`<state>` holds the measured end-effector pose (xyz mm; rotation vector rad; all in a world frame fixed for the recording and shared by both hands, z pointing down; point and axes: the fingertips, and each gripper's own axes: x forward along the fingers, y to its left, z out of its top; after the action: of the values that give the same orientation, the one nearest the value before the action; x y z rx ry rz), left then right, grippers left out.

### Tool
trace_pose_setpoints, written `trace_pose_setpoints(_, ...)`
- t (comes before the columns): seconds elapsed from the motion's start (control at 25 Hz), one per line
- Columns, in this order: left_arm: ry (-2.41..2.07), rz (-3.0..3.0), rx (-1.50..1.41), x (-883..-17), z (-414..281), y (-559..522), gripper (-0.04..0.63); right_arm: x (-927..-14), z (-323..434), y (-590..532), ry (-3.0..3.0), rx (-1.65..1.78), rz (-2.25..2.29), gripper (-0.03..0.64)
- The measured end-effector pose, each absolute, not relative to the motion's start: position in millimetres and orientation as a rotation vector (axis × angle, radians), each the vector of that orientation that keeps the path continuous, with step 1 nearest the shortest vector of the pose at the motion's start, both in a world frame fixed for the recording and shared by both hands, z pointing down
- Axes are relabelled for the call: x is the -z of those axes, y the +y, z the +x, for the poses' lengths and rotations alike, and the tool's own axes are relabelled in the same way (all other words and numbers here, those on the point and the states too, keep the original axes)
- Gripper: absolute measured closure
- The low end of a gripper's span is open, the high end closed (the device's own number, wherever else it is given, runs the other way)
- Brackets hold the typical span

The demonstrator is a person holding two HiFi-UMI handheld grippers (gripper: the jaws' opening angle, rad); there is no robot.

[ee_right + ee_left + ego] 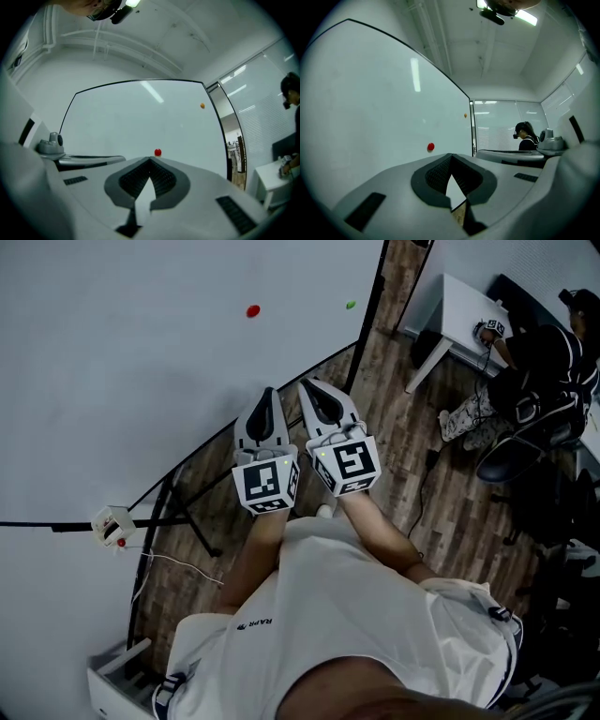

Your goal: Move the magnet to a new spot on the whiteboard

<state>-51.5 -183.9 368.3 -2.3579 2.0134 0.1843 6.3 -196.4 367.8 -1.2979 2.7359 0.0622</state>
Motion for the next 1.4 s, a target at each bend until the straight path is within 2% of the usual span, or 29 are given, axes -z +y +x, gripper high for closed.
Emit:
trace_pose_setpoints(0.48, 2.011, -2.358, -0.172, -365.5, -79.5, -188.6, 0.592, -365.4, -18.1, -209.1, 2.736, -0.061, -1.311, 0.603)
trace_pose_setpoints(1.4, 1.994, -2.379, -0.179, -370.4, -92.4, -198.1, 0.594, -360.2, -43.0, -251.2, 2.801, -0.08, -1.269, 0.603)
